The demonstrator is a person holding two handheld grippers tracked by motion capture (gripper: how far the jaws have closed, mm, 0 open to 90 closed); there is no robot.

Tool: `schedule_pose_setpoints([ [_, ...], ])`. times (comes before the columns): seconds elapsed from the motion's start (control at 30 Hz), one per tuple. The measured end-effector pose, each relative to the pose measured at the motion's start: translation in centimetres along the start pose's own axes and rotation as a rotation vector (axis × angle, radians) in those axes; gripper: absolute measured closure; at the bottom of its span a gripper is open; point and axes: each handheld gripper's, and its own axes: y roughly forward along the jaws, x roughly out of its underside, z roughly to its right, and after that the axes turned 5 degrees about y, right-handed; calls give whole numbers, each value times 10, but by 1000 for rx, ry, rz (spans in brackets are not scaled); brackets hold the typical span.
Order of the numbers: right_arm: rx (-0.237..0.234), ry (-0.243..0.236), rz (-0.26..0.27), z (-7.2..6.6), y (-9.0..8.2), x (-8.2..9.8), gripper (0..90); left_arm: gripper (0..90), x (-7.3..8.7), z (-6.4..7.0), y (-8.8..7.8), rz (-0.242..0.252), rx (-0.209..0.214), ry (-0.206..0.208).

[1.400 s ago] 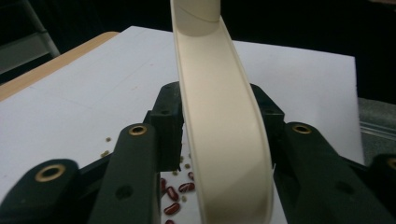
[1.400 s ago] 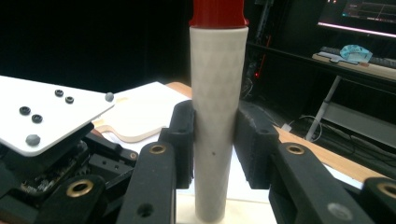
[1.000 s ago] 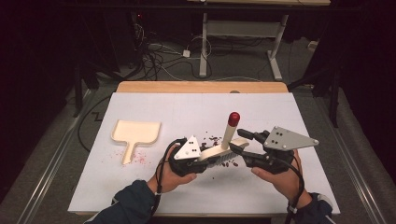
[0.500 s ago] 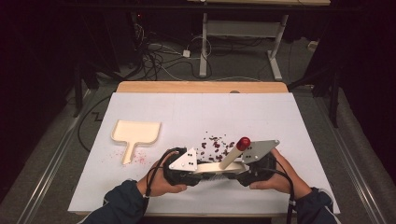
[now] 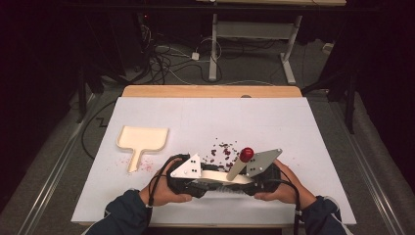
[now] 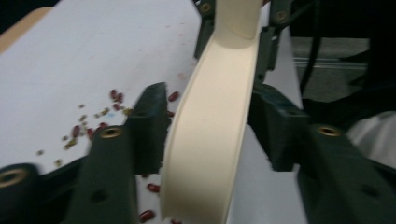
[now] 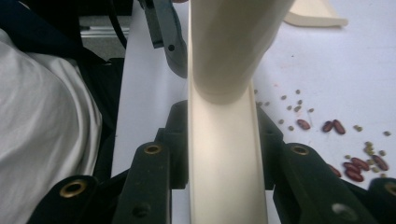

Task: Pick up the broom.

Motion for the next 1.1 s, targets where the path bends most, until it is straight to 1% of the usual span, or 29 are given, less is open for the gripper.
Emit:
schedule_pose_setpoints([
  [0.03,0,0,0,0,0,0,674,433,1,0,-1,-7,-28,6],
  [0.07,12,-5,4,1,-2,0,674,348,2,1,-3,-15,-61,14],
  [0.1,12,-5,4,1,-2,0,674,348,3,1,-5,-18,-95,9],
  [0.13,35,24,12,2,-6,-1,675,253,5,0,-8,-15,-132,-3],
  [0.2,69,40,32,5,-11,-2,674,206,10,-1,-16,-18,-191,-17],
  [0.23,69,40,32,5,-11,-2,674,206,13,-1,-20,-15,-218,-26],
  [0.27,118,59,36,7,-15,-3,674,189,16,-2,-24,-24,-245,-29],
  [0.33,126,68,51,9,-18,-3,674,188,24,-1,-34,-39,-302,-24],
  [0.37,148,98,67,13,-23,-3,673,181,33,0,-44,-43,-343,-33],
  [0.4,167,102,70,15,-26,-3,674,179,33,0,-44,-43,-343,-33],
  [0.43,196,110,72,17,-29,-3,674,171,38,0,-49,-47,-370,-45],
  [0.47,231,123,70,19,-32,-3,674,173,43,0,-53,-57,-401,-62],
  [0.5,249,132,73,21,-36,-2,674,179,54,2,-61,-75,-454,-77],
  [0.53,265,148,82,23,-39,-1,674,180,54,2,-61,-75,-454,-77],
  [0.57,293,158,88,24,-44,1,674,180,60,3,-65,-85,-472,-85],
  [0.6,293,158,88,24,-44,1,674,180,65,4,-69,-95,-485,-95],
  [0.63,336,187,86,27,-51,3,674,177,71,6,-72,-102,-500,-103],
  [0.7,389,198,83,29,-57,5,674,177,82,8,-78,-122,-513,-126],
  [0.73,389,198,83,29,-57,5,674,177,88,10,-81,-129,-518,-137],
  [0.77,408,207,75,31,-60,7,674,177,93,11,-84,-134,-526,-152],
  [0.8,460,215,63,34,-63,10,675,177,98,13,-86,-143,-530,-168],
  [0.83,460,215,63,34,-63,10,675,177,103,14,-88,-150,-530,-184],
  [0.87,494,229,52,38,-66,14,675,177,108,15,-90,-152,-529,-201],
  [0.9,494,229,52,38,-66,14,675,177,112,16,-91,-156,-530,-218],
  [0.97,567,254,36,45,-66,20,675,177,118,19,-93,-161,-525,-245],
  [1.0,587,259,24,48,-65,22,675,177,119,20,-94,-163,-517,-250],
  [1.03,587,259,24,48,-65,22,675,177,120,20,-94,-169,-518,-239],
  [1.07,634,266,12,55,-62,26,675,177,120,21,-93,-178,-512,-242],
  [1.1,634,266,12,55,-62,26,675,177,119,20,-93,-177,-512,-239],
])
